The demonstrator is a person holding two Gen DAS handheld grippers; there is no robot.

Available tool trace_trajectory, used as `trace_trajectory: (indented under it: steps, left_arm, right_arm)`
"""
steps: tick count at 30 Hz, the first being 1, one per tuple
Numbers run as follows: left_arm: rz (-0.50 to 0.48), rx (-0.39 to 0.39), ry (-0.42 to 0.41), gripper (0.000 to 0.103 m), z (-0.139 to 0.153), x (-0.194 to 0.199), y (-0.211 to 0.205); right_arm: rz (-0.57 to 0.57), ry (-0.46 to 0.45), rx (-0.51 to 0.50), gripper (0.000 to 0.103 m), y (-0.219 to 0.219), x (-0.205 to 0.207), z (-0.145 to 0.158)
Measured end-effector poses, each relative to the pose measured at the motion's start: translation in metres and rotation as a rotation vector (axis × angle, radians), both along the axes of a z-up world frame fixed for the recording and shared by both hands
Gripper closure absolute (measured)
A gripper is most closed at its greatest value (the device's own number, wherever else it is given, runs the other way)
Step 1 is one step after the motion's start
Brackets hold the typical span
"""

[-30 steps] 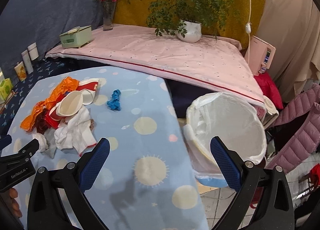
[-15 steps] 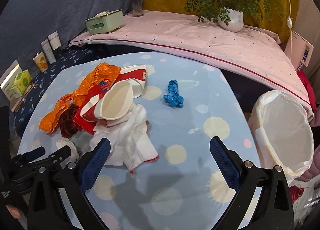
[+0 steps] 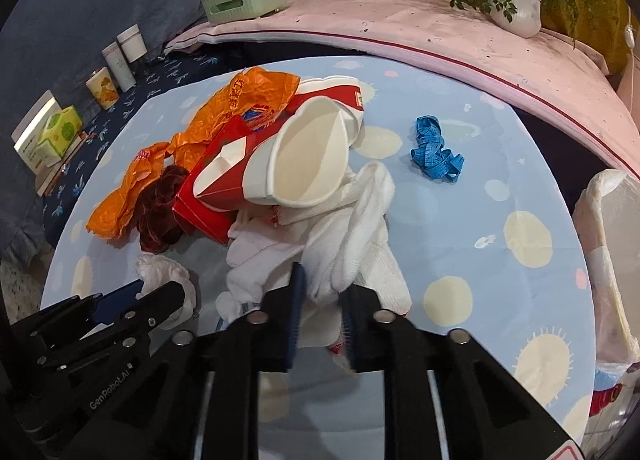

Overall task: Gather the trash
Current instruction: 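Reach the right tool into the pile and grasp the white gloves, then carry the white gloves with the right tool over the bin and release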

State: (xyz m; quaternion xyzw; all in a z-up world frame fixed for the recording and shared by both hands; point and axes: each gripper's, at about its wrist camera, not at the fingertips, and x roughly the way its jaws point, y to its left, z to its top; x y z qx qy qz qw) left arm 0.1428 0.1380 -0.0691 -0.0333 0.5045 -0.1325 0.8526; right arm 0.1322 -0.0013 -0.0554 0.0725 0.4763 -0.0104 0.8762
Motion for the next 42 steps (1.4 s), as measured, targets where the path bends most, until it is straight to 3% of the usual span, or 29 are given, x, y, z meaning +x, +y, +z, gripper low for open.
trace_trajectory:
  steps: [7,17,21,24,26,28,42]
  left_arm:
    - [-0.016,-0.025,-0.017,0.084,0.018,-0.011,-0.006]
    - [-0.081,-0.070,-0.100,0.084,0.067,-0.032,-0.035]
    - [-0.097,-0.074,-0.116,0.084,0.076,-0.038,-0.046]
    - [-0.103,-0.065,-0.105,0.084,0.072,-0.042,-0.051]
    - [-0.105,-0.060,-0.092,0.084,0.068,-0.044,-0.051]
    - [-0.106,-0.051,-0.080,0.084,0.063,-0.045,-0.053]
    - [-0.139,-0.023,-0.058,0.084,0.050,-0.038,-0.081]
  right_arm:
    - [0.010,-0.058,-0.011,0.095,-0.011,-0.020,0.027]
    - [-0.031,-0.163,-0.004,0.095,-0.046,-0.051,0.073]
    - [-0.040,-0.115,0.019,0.094,-0.060,-0.055,0.059]
    - [-0.065,-0.074,0.008,0.085,-0.068,-0.062,0.042]
    - [-0.086,-0.068,-0.002,0.063,-0.073,-0.071,0.036]
    - [-0.106,-0.073,-0.006,0.055,-0.079,-0.077,0.034]
    - [-0.145,-0.016,0.098,0.051,-0.109,-0.041,-0.004]
